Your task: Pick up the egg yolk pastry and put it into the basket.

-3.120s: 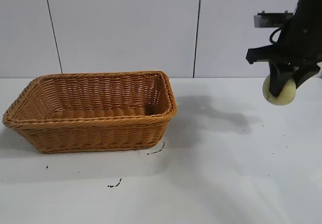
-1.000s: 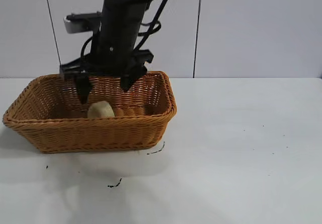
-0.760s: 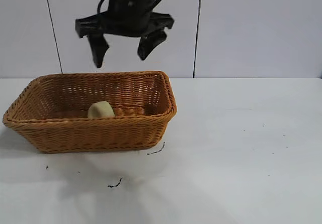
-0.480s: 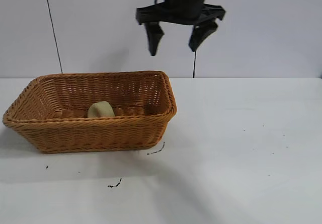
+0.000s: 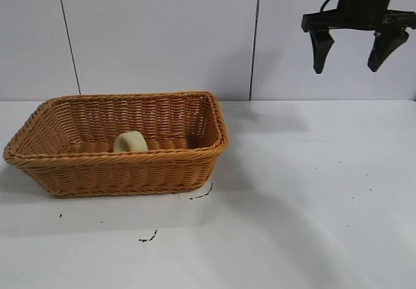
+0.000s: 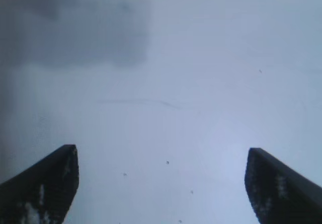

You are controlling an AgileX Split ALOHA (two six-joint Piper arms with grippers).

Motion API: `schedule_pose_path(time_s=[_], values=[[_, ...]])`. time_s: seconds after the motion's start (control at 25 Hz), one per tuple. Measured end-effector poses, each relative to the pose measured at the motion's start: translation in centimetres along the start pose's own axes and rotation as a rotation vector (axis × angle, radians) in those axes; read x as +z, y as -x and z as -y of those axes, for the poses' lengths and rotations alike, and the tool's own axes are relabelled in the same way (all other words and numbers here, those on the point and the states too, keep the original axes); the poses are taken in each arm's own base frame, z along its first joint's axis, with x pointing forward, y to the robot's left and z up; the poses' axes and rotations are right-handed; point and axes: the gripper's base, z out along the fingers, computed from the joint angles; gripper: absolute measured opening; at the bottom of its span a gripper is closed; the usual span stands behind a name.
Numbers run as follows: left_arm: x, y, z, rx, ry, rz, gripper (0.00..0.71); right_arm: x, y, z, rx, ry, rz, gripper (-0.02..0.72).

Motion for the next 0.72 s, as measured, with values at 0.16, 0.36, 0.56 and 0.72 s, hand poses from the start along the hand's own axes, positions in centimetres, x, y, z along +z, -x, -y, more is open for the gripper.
schedule_pose_path(time_s=[0.16, 0.36, 0.56, 0.72], values=[[0.0, 0.0, 0.0, 0.0, 0.0, 0.0, 0.693, -0.5, 0.0, 0.6, 0.009, 0.0, 0.006, 0.647], [0.0, 0.0, 0.0, 0.0, 0.0, 0.0, 0.693, -3.9, -0.9, 0.7, 0.017, 0.02, 0.045, 0.647], [0.0, 0.0, 0.0, 0.0, 0.0, 0.0, 0.693, -9.0, -5.1, 0.7, 0.028, 0.051, 0.052, 0.647], [0.0, 0.0, 0.0, 0.0, 0.0, 0.0, 0.693, -12.7, -10.2, 1.0, 0.031, 0.055, 0.051, 0.647]])
